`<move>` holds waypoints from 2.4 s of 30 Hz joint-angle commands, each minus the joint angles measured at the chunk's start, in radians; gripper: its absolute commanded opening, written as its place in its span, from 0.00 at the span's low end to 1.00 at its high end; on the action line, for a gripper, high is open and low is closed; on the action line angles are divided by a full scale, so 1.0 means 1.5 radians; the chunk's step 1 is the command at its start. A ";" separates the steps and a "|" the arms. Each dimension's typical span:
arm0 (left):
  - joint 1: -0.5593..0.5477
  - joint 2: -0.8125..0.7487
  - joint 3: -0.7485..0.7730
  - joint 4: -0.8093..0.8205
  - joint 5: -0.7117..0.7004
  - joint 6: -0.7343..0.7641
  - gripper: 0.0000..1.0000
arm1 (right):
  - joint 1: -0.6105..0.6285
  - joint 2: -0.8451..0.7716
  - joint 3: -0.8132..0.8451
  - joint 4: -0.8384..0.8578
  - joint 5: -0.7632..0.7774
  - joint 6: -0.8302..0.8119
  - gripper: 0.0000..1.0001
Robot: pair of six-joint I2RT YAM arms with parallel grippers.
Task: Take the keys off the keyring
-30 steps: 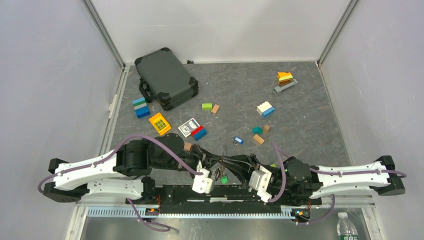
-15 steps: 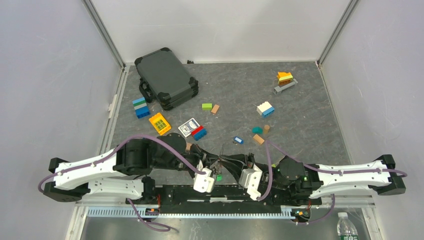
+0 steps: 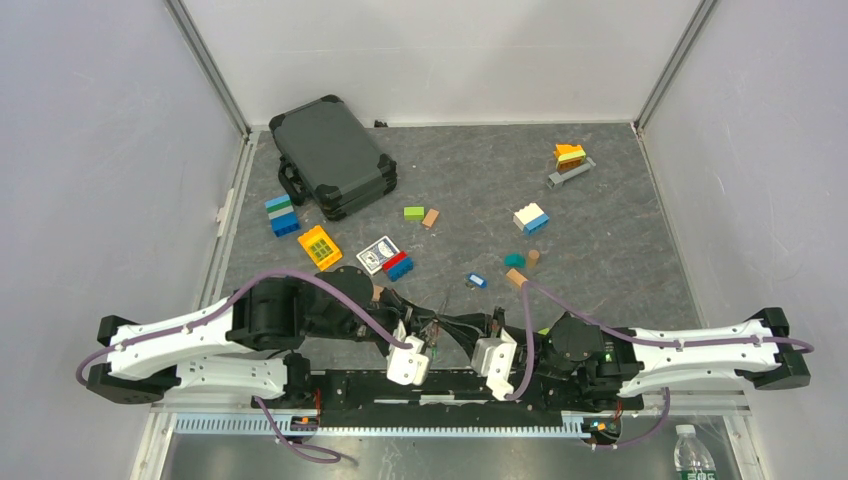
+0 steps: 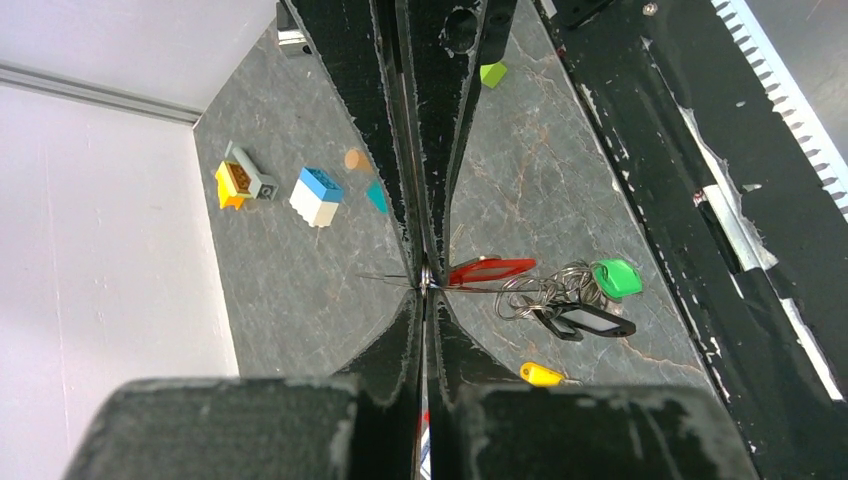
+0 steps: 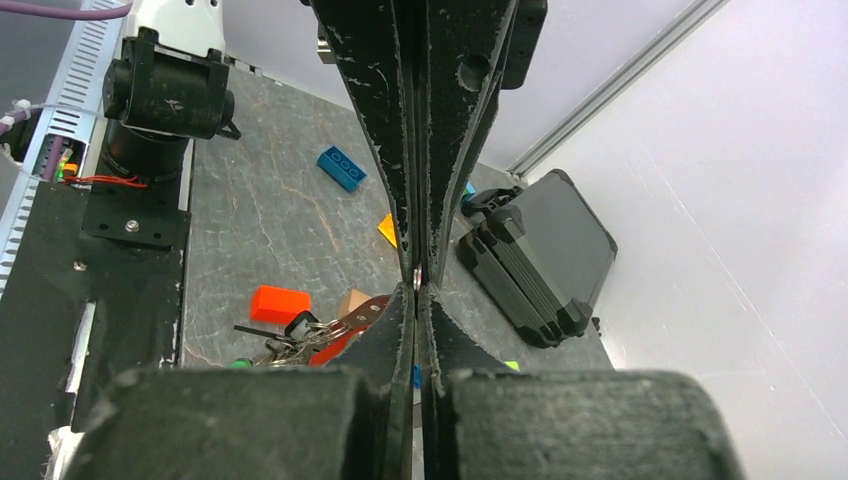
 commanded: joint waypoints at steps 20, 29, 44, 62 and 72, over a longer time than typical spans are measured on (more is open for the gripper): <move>-0.003 -0.017 0.008 0.058 -0.002 -0.009 0.20 | 0.001 -0.025 0.009 0.063 -0.059 -0.016 0.00; -0.003 -0.025 -0.003 0.074 -0.005 -0.013 0.19 | 0.001 -0.033 -0.002 0.078 -0.069 -0.016 0.00; -0.003 -0.041 -0.017 0.105 0.015 -0.019 0.15 | 0.001 -0.044 -0.039 0.143 -0.075 -0.013 0.00; -0.004 -0.038 -0.017 0.106 0.032 -0.020 0.02 | 0.001 -0.052 -0.050 0.166 -0.082 -0.019 0.00; -0.004 -0.033 -0.011 0.095 0.026 -0.016 0.02 | 0.001 -0.061 -0.055 0.168 -0.052 -0.007 0.03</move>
